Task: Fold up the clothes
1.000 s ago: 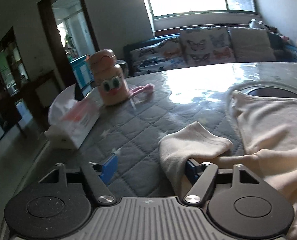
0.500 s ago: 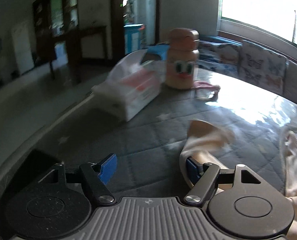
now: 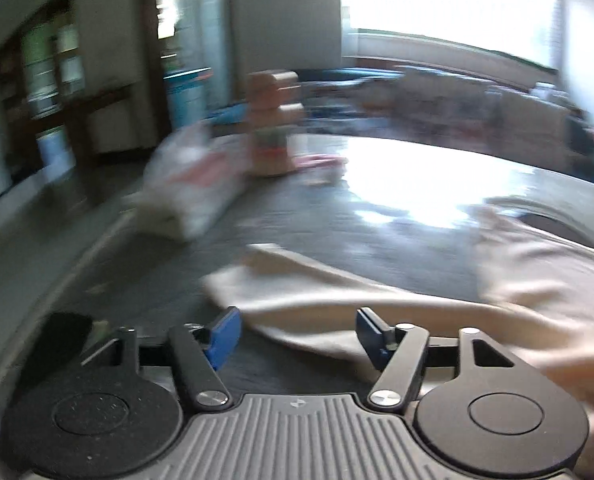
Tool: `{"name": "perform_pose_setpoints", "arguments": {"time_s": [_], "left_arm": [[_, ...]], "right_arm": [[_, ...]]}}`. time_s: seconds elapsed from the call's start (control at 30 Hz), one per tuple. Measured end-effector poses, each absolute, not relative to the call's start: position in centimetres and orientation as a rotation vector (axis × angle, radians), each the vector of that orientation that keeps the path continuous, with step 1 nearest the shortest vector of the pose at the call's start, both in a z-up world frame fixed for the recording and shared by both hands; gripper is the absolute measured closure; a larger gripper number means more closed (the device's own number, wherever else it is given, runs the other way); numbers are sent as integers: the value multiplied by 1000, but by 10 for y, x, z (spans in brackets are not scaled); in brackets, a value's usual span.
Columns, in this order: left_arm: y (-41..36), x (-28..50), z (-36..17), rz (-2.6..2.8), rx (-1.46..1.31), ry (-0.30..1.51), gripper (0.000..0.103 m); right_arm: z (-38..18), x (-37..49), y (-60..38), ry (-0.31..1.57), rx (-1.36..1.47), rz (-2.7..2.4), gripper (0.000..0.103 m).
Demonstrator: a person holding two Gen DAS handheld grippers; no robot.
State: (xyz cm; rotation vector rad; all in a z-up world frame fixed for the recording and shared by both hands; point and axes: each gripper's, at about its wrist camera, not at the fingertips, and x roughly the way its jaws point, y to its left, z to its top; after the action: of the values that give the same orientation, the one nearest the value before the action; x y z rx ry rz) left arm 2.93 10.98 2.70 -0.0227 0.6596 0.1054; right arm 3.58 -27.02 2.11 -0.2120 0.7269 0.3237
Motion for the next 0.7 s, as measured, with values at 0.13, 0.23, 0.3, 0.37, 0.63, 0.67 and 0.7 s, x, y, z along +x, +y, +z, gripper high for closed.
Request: {"name": "perform_pose_setpoints", "arguments": {"time_s": [0.13,0.23,0.3,0.37,0.63,0.67,0.7], "left_arm": [[62,10,37,-143,27,633,46],[27,1,38,-302,58,632,46],[12,-4,37,-367,85,633,46],[0,-7,34,-419,112,637,46],[-11,-3,9,-483,160,700,77],[-12,-4,7,-488,158,708,95],[-12,-5,5,-497,160,707,97]], "right_arm": [[29,29,-247,720,-215,456,60],[31,24,-228,736,-205,566,63],[30,20,-215,745,-210,626,66],[25,16,-203,756,-223,662,71],[9,10,-189,791,-262,643,97],[11,8,-191,786,-259,643,98],[14,5,-193,774,-256,647,98]]}}
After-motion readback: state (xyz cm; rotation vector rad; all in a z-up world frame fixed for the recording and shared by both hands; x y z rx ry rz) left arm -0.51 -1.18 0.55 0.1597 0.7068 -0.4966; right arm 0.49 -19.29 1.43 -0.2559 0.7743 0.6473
